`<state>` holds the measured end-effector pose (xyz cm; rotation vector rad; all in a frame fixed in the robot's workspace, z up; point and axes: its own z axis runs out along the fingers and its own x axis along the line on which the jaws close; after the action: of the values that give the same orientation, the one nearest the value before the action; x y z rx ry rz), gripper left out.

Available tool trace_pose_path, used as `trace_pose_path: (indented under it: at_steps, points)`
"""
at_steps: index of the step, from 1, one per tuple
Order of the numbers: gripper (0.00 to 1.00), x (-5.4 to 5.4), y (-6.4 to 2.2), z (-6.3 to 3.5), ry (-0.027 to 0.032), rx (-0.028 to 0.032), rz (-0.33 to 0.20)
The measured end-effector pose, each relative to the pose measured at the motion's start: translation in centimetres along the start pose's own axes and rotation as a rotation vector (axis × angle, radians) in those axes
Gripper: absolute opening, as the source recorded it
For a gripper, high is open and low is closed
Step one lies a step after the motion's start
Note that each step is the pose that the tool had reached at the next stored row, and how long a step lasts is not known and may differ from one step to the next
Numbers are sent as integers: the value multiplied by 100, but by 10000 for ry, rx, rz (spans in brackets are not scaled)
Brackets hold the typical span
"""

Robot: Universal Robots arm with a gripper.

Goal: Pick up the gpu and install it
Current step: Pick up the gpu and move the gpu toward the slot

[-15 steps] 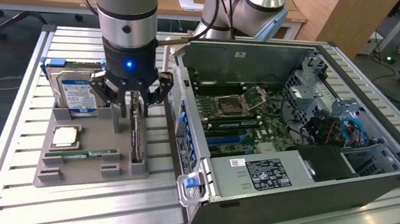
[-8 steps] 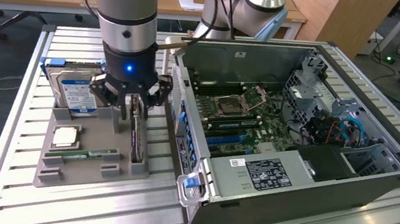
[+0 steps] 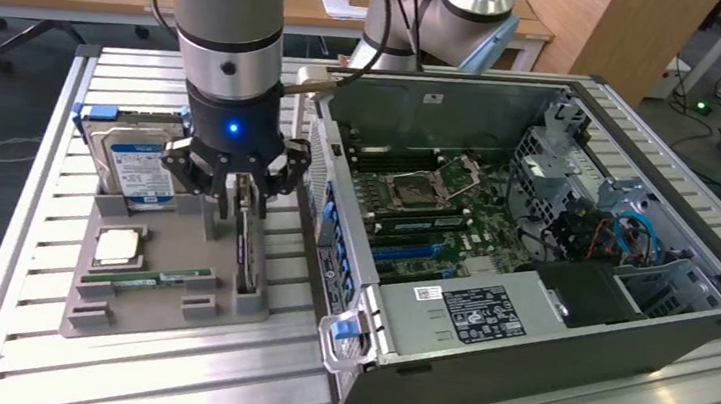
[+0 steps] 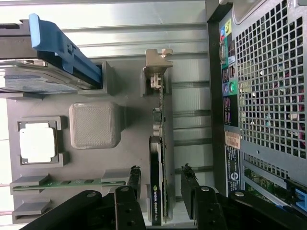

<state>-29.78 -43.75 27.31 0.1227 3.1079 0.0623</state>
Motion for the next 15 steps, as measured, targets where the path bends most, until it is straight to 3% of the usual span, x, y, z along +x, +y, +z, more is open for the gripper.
trace_pose_path:
  at_steps: [15]
  points:
    - [47, 5, -6, 178, -1, -1, 0]
